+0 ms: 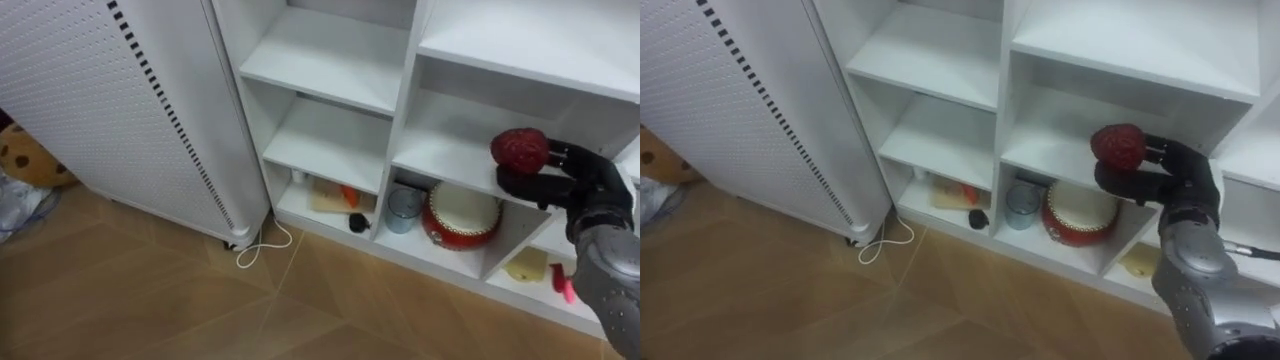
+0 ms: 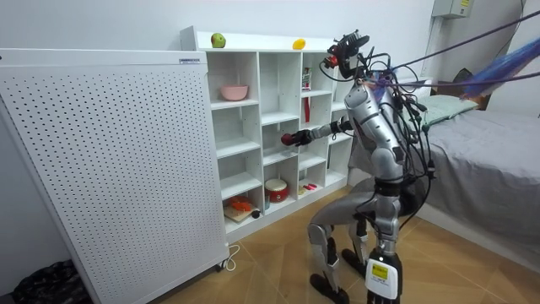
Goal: Arrange fruit in the closet
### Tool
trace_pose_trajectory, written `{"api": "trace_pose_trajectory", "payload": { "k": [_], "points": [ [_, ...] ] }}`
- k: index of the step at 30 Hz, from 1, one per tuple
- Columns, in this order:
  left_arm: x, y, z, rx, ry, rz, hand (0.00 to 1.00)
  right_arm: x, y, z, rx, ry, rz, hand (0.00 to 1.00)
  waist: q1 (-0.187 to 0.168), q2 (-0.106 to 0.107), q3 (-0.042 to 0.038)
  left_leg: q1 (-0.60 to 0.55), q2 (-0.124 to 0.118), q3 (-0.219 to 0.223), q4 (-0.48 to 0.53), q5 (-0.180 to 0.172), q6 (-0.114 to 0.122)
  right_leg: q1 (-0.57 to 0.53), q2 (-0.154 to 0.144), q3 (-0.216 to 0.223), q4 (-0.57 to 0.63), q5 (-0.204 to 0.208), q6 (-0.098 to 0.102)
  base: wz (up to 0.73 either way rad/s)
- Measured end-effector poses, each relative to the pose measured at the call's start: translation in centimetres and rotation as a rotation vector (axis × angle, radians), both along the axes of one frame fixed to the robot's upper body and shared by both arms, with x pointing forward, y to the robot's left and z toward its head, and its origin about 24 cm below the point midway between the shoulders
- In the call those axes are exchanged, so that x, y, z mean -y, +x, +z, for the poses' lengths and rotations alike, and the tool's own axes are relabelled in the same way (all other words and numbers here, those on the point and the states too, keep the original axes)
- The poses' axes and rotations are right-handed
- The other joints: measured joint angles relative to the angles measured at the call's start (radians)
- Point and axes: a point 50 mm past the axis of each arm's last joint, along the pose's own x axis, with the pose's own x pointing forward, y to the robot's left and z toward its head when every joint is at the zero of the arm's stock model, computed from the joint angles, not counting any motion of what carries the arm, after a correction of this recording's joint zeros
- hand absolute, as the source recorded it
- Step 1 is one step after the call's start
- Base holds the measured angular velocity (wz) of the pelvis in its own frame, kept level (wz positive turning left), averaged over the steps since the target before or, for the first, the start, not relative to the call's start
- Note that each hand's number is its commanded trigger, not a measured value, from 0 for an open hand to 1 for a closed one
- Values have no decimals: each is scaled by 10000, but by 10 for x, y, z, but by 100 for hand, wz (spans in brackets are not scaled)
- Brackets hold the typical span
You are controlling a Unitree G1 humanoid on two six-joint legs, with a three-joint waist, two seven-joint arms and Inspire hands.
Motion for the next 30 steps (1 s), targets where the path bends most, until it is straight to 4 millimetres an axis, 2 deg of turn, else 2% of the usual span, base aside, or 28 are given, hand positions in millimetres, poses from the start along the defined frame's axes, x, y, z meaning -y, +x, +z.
{"api": "trace_pose_trajectory", "payload": {
  "k": [10, 11, 12, 13, 17, 23, 30],
  "points": [
    [-4, -5, 1, -7, 285, 122, 0, 0, 5, 18, 400, 945, -893, 100, 26, -58, 25, -112, -48, -35, 54, -22, 8, -35, -96, -61, 26, -37, 48, 1],
    [-5, -6, 2, 5, 370, 137, 0, 1, 5, 20, 424, 1032, -1044, 97, 22, -58, 24, -131, -85, -49, 53, -22, 12, -42, -138, -79, 26, -38, 48, 5],
    [-5, -7, 2, 13, 418, 147, 0, 1, 5, 20, 429, 1058, -1129, 69, 17, -57, 24, -143, -99, -56, 54, -20, 16, -45, -152, -83, 27, -40, 53, 4],
    [-6, -9, 3, -19, 513, 150, 0, 1, 5, 21, 435, 1070, -1296, 0, 17, -58, 23, -167, -107, -63, 73, -25, 27, -45, -168, -99, 27, -46, 67, 0],
    [-11, -18, 4, -181, 767, 228, 0, -1, 5, 32, 723, 1651, -1978, 0, -1, -57, 22, -215, -151, -83, 226, -98, 152, -46, -264, -115, 125, -83, 140, 0],
    [-17, -13, 8, 49, 1143, 257, 0, -2, 7, 52, 1128, 2631, -2684, 0, 15, -53, 20, -229, -180, -24, 460, -201, 326, -21, -354, -67, 276, -138, 261, 0],
    [-15, -3, 11, 478, 1084, 117, 0, 5, 4, 53, 1114, 2975, -3119, 0, 114, -49, 17, -230, -322, -16, 670, -263, 413, 10, -470, -3, 474, -214, 393, 2]
  ]
}}
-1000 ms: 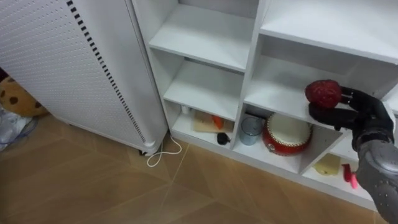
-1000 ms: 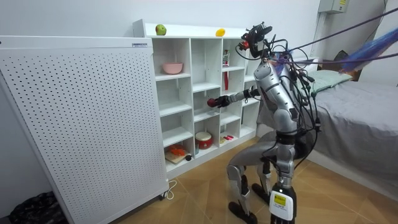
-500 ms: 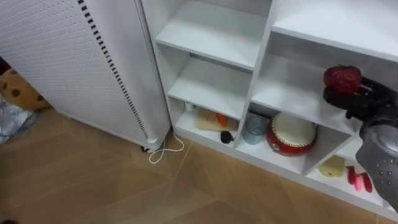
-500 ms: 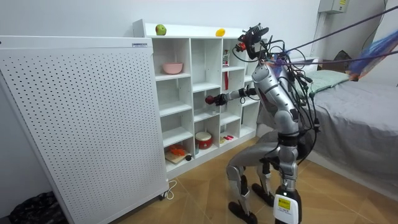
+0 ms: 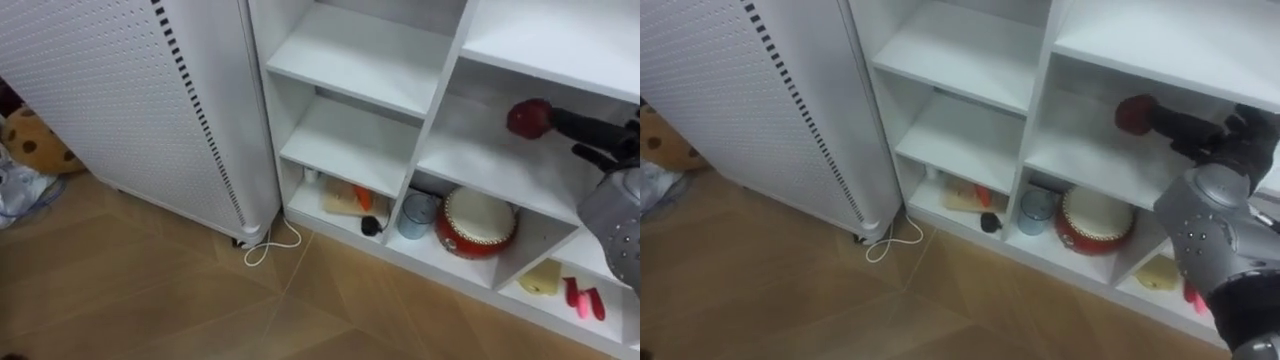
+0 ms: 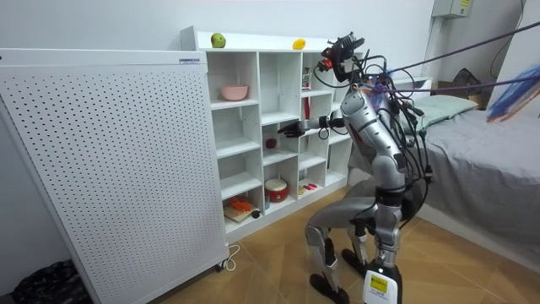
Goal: Arrange fruit in the closet
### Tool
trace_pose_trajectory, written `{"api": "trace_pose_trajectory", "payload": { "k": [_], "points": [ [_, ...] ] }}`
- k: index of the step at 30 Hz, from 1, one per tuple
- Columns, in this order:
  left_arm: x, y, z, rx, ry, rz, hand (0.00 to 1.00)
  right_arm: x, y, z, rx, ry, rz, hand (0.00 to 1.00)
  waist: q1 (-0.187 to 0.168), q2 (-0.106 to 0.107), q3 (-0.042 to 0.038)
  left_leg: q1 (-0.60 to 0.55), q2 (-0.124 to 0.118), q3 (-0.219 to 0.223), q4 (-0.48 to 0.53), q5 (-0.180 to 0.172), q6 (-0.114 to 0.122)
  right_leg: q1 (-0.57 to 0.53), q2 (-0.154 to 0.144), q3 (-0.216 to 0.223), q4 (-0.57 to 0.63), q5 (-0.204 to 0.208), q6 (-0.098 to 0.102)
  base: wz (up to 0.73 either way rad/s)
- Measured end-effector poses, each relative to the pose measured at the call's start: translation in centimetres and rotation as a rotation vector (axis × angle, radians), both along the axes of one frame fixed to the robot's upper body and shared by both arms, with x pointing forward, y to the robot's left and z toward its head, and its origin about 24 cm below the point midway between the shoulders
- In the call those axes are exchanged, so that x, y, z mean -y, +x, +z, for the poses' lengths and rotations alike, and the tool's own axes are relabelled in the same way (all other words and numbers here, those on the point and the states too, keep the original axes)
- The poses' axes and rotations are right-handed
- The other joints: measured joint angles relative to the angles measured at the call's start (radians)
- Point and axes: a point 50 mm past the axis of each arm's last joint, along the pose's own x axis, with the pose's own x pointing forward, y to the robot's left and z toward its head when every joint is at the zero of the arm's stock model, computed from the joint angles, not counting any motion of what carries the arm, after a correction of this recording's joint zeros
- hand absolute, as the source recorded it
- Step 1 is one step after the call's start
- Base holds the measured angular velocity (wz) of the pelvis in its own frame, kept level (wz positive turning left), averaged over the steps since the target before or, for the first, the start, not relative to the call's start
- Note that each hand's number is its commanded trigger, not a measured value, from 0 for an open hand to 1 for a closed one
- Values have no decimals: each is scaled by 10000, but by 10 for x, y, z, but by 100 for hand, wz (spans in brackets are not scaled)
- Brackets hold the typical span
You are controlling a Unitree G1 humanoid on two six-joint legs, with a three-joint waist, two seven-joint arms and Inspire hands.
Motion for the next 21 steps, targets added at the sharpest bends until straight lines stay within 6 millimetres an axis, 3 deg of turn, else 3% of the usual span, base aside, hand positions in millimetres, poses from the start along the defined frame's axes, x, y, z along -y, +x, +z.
{"api": "trace_pose_trajectory", "payload": {
  "k": [6, 13, 18, 21],
  "points": [
    [2, 1, 1, 69, -66, -76, 0, 1, -1, -1, -89, 104, -203, 0, 118, 12, -6, 34, -11, -32, 127, -29, 31, 85, 0, -15, 90, -20, 36, 0],
    [4, -16, 5, -42, -225, -194, 0, 4, -3, -17, -392, 451, -60, 0, 131, 66, -12, 257, -16, -78, 129, -53, 40, 354, 55, -21, 53, -44, 107, 1],
    [2, -23, 5, -367, -312, -196, 0, 8, -7, -34, -688, 357, 300, 0, 340, 387, -6, 777, 61, -124, -23, -141, -30, 876, 239, -16, -249, 26, 182, -8],
    [1, -24, 5, -485, -544, -305, 0, 14, -11, -55, -1160, 190, 714, 0, 474, 562, -26, 1372, 171, -65, -341, -178, -14, 1423, 375, 5, -635, 100, 272, -9]
  ]
}}
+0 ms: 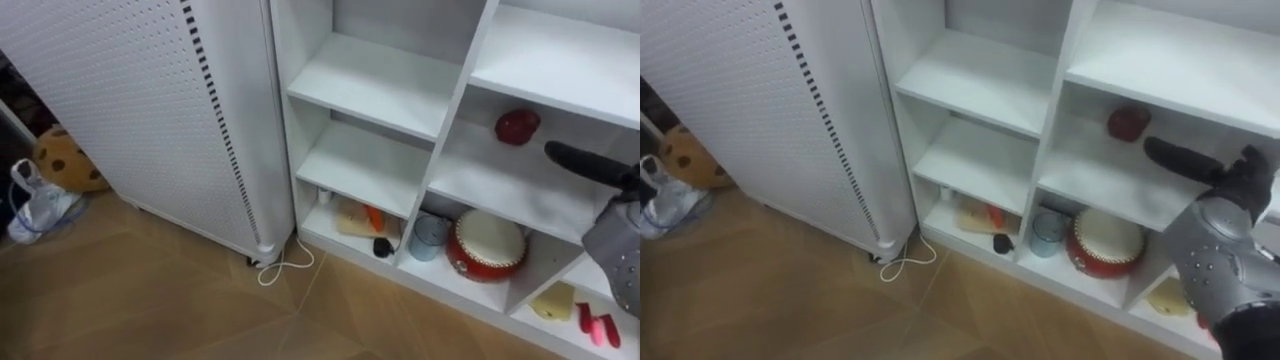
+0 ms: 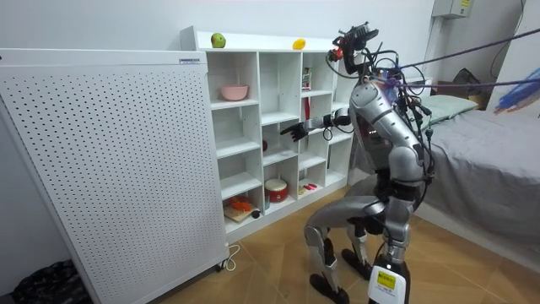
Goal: Arrange fruit in the closet
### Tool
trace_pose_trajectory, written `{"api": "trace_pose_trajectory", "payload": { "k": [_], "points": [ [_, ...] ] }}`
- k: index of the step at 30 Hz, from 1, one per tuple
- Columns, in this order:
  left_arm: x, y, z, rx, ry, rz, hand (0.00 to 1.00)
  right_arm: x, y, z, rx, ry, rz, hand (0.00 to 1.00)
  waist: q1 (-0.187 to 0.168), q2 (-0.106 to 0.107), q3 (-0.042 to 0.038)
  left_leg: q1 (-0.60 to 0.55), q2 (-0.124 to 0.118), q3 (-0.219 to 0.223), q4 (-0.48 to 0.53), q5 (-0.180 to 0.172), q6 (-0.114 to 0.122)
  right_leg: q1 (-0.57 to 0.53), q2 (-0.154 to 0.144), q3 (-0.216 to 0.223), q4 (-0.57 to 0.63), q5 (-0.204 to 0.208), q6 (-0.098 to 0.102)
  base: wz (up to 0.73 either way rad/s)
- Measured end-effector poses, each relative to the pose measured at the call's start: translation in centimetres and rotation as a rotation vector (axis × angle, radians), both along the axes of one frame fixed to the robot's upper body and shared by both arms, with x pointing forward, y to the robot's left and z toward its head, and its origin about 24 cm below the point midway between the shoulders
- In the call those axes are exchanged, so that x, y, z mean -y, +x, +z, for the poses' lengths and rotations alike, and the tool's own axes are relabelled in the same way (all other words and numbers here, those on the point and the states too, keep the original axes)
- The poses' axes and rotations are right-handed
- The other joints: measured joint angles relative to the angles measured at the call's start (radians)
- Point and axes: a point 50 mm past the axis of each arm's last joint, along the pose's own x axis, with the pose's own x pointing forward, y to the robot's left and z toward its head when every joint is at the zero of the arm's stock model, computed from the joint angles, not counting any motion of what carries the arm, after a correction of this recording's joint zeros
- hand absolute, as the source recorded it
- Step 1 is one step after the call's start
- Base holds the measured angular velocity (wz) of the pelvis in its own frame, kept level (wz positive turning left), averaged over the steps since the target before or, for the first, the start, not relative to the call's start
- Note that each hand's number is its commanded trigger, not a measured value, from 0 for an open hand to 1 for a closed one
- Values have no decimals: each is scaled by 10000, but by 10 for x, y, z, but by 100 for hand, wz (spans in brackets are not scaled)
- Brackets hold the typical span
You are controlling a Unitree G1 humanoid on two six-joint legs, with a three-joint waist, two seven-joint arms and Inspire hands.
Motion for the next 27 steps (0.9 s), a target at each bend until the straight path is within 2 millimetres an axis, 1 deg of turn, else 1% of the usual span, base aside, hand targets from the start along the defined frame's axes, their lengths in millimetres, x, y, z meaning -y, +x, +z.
{"api": "trace_pose_trajectory", "payload": {
  "k": [1, 3, 4, 5, 6, 7, 8, 9, 11, 12, 13, 14, 15, 16, 17, 18, 19, 20, 21, 22, 23, 24, 25, 26, 27],
  "points": [
    [-1, -2, 0, -114, -82, 21, 0, 1, -2, -7, -175, -281, 314, 0, -4, 12, -4, 242, 4, 46, -190, 15, -6, 211, 11, 15, -175, 42, 18, -4],
    [-2, -9, -2, -447, -259, 74, 0, 7, -10, -30, -848, -1067, 898, 0, -21, 6, 0, 959, 9, 135, -691, 57, 46, 876, -25, -25, -652, 132, 10, -2],
    [-2, -11, -3, -538, -301, 69, 0, 8, -12, -36, -1091, -1276, 1071, 0, -32, 7, -1, 1152, 20, 160, -839, 70, 65, 1049, -13, -30, -799, 152, 24, 0],
    [-2, -13, -4, -682, -399, 62, 0, 9, -16, -47, -1493, -1735, 1505, 0, -52, -3, -2, 1527, 54, 216, -1195, 101, 50, 1394, 22, -40, -1147, 240, 46, 0],
    [-3, -14, -4, -739, -422, 66, 0, 9, -17, -52, -1728, -2037, 1753, 0, -55, -8, 0, 1712, 80, 244, -1377, 152, 86, 1564, 65, -35, -1325, 297, 56, -11],
    [-4, -15, -5, -834, -405, 128, 0, 9, -21, -64, -2236, -2598, 2290, 0, -33, -7, 1, 2083, 151, 290, -1728, 226, 103, 1899, 160, -41, -1717, 420, 65, -13],
    [-6, -16, -6, -923, -359, 184, 0, 9, -26, -76, -2757, -3108, 2811, 0, -46, -14, 3, 2422, 158, 316, -2037, 279, 83, 2198, 228, -41, -2030, 512, 91, -13],
    [-6, -16, -6, -959, -348, 197, 0, 9, -29, -81, -2986, -3383, 3064, 0, -56, -27, 2, 2553, 161, 334, -2167, 296, 83, 2316, 254, -37, -2153, 538, 112, -7],
    [-8, -11, -7, -977, -430, 164, 0, 9, -44, -106, -4093, -4478, 4061, 0, -100, -46, 12, 3029, 183, 380, -2548, 301, 82, 2751, 318, -36, -2526, 560, 137, -4],
    [-8, -9, -7, -974, -423, 168, 0, 8, -49, -115, -4389, -4564, 4314, 0, -89, -81, 14, 3173, 204, 436, -2663, 301, 81, 2867, 352, -2, -2630, 572, 160, -9],
    [-9, -7, -8, -989, -469, 172, 0, 3, -60, -134, -4931, -4564, 4851, 0, -94, -103, 5, 3481, 254, 459, -2883, 305, 71, 3145, 522, 79, -2891, 605, 204, -19],
    [-9, -3, -9, -944, -525, 146, 0, -4, -74, -154, -5468, -4600, 5451, 0, -99, -86, -5, 3796, 388, 509, -3087, 328, 33, 3494, 700, 77, -3239, 681, 224, -20],
    [-9, -2, -9, -912, -520, 134, 0, -9, -81, -165, -5724, -4592, 5789, 0, -124, -57, -23, 3941, 407, 507, -3197, 328, 25, 3689, 746, 29, -3451, 729, 205, -18],
    [-8, 0, -10, -868, -544, 137, 0, -17, -99, -186, -6308, -4620, 6403, 0, -223, -17, -54, 4258, 484, 497, -3467, 333, 4, 4049, 880, -76, -3851, 822, 194, -12],
    [-4, 1, -11, -807, -644, 162, 0, -25, -122, -210, -7052, -4509, 7010, 0, -282, 7, -87, 4623, 528, 517, -3825, 361, -30, 4428, 1001, -76, -4284, 945, 250, -13],
    [1, 1, -13, -770, -774, 162, 0, -31, -146, -230, -7743, -4267, 7491, 0, -372, 39, -157, 4960, 540, 570, -4203, 379, -30, 4731, 1083, -53, -4688, 1053, 295, -12],
    [3, 1, -14, -765, -839, 197, 0, -33, -158, -239, -8097, -4168, 7713, 0, -411, 66, -221, 5110, 542, 601, -4382, 387, -23, 4863, 1111, -32, -4885, 1110, 332, -11],
    [9, 0, -17, -760, -950, 328, 0, -38, -185, -257, -8770, -3798, 8037, 0, -500, 131, -310, 5438, 527, 636, -4748, 517, -10, 5185, 1164, -17, -5286, 1279, 383, -7],
    [11, -1, -18, -757, -962, 380, 0, -41, -198, -264, -9073, -3559, 8148, 0, -628, 162, -333, 5643, 522, 669, -4976, 561, 3, 5378, 1172, -20, -5514, 1348, 414, 0],
    [17, -3, -20, -742, -966, 481, 0, -44, -225, -277, -9685, -3151, 8300, 0, -791, 238, -392, 6072, 491, 694, -5468, 692, 23, 5810, 1174, -27, -5968, 1458, 493, 7],
    [21, -5, -21, -702, -960, 509, 0, -46, -248, -286, -10164, -2742, 8353, 0, -1007, 268, -417, 6537, 404, 712, -5961, 825, 33, 6229, 1169, -14, -6397, 1572, 559, 8],
    [22, -5, -21, -672, -943, 548, 0, -47, -258, -289, -10333, -2480, 8283, 0, -1111, 267, -424, 6759, 358, 713, -6216, 883, 36, 6444, 1169, -29, -6630, 1625, 572, 5],
    [23, -6, -21, -624, -859, 638, 0, -50, -275, -295, -10593, -1986, 8084, 0, -1326, 243, -433, 7275, 328, 761, -6765, 1046, 17, 6922, 1173, -49, -7103, 1760, 600, -4],
    [25, -8, -21, -629, -743, 672, 0, -51, -286, -297, -10636, -1606, 7876, 0, -1512, 238, -449, 7815, 320, 841, -7331, 1180, -3, 7412, 1226, -54, -7644, 1906, 611, -9],
    [26, -8, -22, -623, -707, 698, 0, -52, -290, -299, -10642, -1479, 7745, 0, -1578, 245, -453, 8066, 305, 894, -7565, 1239, -14, 7665, 1265, -54, -7903, 1996, 617, -15]
  ]
}}
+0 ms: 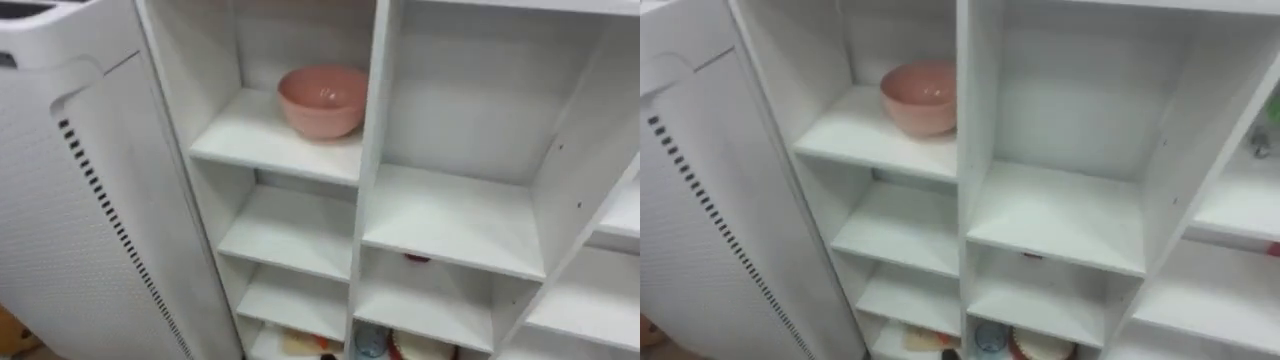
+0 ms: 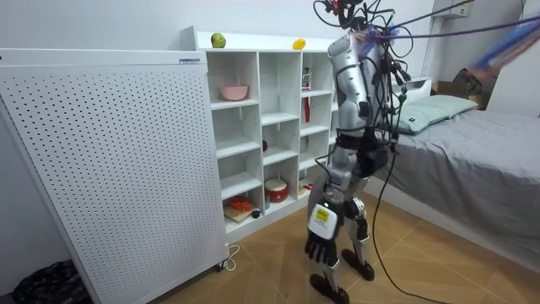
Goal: Arrange fruit in the closet
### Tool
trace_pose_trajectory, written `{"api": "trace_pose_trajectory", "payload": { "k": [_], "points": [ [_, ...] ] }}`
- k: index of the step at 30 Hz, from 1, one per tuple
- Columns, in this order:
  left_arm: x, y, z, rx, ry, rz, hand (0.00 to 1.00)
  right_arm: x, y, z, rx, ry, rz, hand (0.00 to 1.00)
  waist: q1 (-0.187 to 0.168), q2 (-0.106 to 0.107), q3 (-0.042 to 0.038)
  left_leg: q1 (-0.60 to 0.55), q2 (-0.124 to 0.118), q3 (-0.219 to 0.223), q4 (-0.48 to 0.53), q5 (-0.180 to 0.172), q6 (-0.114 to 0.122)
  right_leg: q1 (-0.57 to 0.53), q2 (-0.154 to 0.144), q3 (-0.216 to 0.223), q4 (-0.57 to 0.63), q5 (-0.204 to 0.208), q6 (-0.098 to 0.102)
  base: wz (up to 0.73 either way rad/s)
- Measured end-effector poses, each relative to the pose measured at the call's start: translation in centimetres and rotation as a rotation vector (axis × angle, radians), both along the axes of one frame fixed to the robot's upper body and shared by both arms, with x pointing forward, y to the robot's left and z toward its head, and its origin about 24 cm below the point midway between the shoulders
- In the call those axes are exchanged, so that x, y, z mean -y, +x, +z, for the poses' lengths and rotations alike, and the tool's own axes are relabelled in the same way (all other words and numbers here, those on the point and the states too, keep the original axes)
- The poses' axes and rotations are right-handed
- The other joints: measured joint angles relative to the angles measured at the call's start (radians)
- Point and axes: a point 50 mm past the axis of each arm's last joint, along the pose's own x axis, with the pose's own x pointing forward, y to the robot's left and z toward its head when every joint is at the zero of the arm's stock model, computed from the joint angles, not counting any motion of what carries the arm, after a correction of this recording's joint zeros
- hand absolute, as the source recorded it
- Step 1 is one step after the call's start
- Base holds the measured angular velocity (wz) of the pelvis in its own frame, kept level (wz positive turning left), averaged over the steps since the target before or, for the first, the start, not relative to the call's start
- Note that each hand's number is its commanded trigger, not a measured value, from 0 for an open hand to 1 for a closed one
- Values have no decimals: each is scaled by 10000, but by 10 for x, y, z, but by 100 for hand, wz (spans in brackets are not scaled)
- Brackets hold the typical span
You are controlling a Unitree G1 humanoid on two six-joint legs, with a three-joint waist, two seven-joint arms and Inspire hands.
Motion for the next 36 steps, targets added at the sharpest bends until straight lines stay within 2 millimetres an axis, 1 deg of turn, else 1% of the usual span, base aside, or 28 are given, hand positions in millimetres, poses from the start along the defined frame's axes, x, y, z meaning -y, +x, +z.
{"api": "trace_pose_trajectory", "payload": {
  "k": [1, 2, 3, 5, 7, 9, 10, 13, 15, 16, 19, 21, 22, 23, 24, 25, 26, 27, 28, 29, 36],
  "points": [
    [1, -1, 0, 29, 64, 102, 0, 0, -11, -4, -194, 106, -585, 0, -187, -20, -10, 529, -24, 31, -524, 132, -32, 524, 84, 7, -524, 160, 28, -7],
    [1, 0, 0, 140, 199, 247, 0, 0, -19, -6, -313, 222, -1273, 0, -341, -101, -24, 1021, -96, 30, -1032, 279, -51, 962, 95, 20, -877, 221, 63, 0],
    [1, -1, 0, 196, 294, 333, 0, 0, -23, -7, -392, 240, -1516, 0, -428, -140, -32, 1241, -125, 23, -1214, 322, -55, 1149, 92, 0, -1030, 236, 83, 7],
    [7, -3, -1, 256, 508, 601, 0, 4, -38, -9, -699, 195, -2372, 0, -681, -183, -80, 1974, -145, 39, -1665, 348, -69, 1806, 133, -45, -1506, 258, 122, 2],
    [8, -2, -1, 189, 669, 412, 0, 4, -48, -11, -932, 169, -2844, 0, -781, -231, -106, 2341, -133, 40, -1890, 365, -100, 2204, 227, 13, -1774, 326, 154, -3],
    [6, -1, -1, 111, 830, 110, 0, 0, -55, -15, -1194, 223, -3235, 0, -881, -298, -106, 2693, -119, 36, -2115, 394, -140, 2607, 300, 30, -2109, 401, 147, -3],
    [8, -2, -1, 16, 873, -9, 0, -2, -60, -16, -1390, 281, -3494, 0, -1012, -299, -103, 2961, -110, 24, -2244, 398, -148, 2945, 357, 36, -2408, 482, 157, 0],
    [11, 0, -2, -202, 960, -418, 0, -8, -69, -20, -1803, 466, -3926, 0, -1099, -285, -98, 3517, -86, 42, -2549, 399, -149, 3542, 465, 95, -3024, 684, 202, -5],
    [11, 4, -3, -242, 1079, -552, 0, -10, -70, -21, -1947, 592, -4223, 0, -1186, -279, -88, 3646, -88, 62, -2596, 399, -149, 3701, 477, 116, -3135, 739, 223, 0],
    [10, 3, -3, -300, 1137, -511, 0, -10, -71, -21, -2051, 626, -4261, 0, -1216, -271, -89, 3786, -96, 74, -2637, 399, -149, 3841, 480, 120, -3222, 787, 246, -9],
    [9, -1, -4, -666, 1185, -320, 0, -10, -74, -22, -2310, 684, -4237, 0, -1217, -271, -65, 4181, -93, 298, -2863, 400, -146, 4173, 495, 289, -3399, 843, 274, -16],
    [10, 0, -4, -787, 1128, -317, 0, -10, -74, -23, -2484, 693, -4001, 0, -1241, -265, -66, 4233, -83, 323, -2855, 402, -142, 4240, 505, 300, -3452, 896, 279, -8],
    [10, 2, -5, -829, 1089, -341, 0, -9, -74, -23, -2502, 701, -3914, 0, -1242, -308, -40, 4234, -80, 323, -2855, 417, -117, 4240, 507, 305, -3452, 922, 278, 0],
    [11, 2, -5, -906, 1004, -322, 0, -9, -72, -23, -2567, 664, -3788, 0, -1238, -270, -59, 4250, -70, 340, -2854, 423, -106, 4247, 514, 319, -3453, 948, 278, -4],
    [11, 2, -5, -958, 971, -328, 0, -9, -72, -23, -2602, 644, -3736, 0, -1239, -272, -55, 4268, -64, 357, -2857, 425, -104, 4256, 518, 334, -3453, 957, 272, -7],
    [11, 0, -6, -1104, 921, -337, 0, -9, -70, -23, -2635, 635, -3692, 0, -1237, -296, -18, 4346, -46, 396, -2872, 425, -103, 4311, 533, 367, -3451, 968, 268, -8],
    [11, -1, -6, -1248, 865, -310, 0, -9, -70, -23, -2716, 638, -3685, 0, -1234, -265, -31, 4398, -25, 415, -2913, 422, -106, 4353, 552, 393, -3449, 976, 266, -7],
    [11, -1, -6, -1311, 839, -301, 0, -9, -70, -23, -2753, 621, -3642, 0, -1233, -292, -13, 4399, -16, 421, -2920, 421, -107, 4353, 561, 402, -3448, 982, 260, -6],
    [11, -1, -7, -1419, 791, -285, 0, -9, -68, -23, -2789, 574, -3506, 0, -1236, -239, -22, 4394, 19, 443, -2914, 421, -108, 4345, 598, 424, -3458, 1028, 239, -8],
    [10, -2, -7, -1538, 707, -281, 0, -9, -67, -23, -2839, 539, -3428, 0, -1247, -242, -17, 4397, 45, 472, -2909, 423, -114, 4346, 624, 431, -3466, 1051, 213, -7],
    [12, -4, -9, -2063, 262, -222, 0, -8, -68, -24, -3059, 512, -3502, 0, -1251, -196, -21, 4426, 68, 506, -2894, 444, -147, 4352, 650, 513, -3452, 1068, 186, -1]
  ]
}}
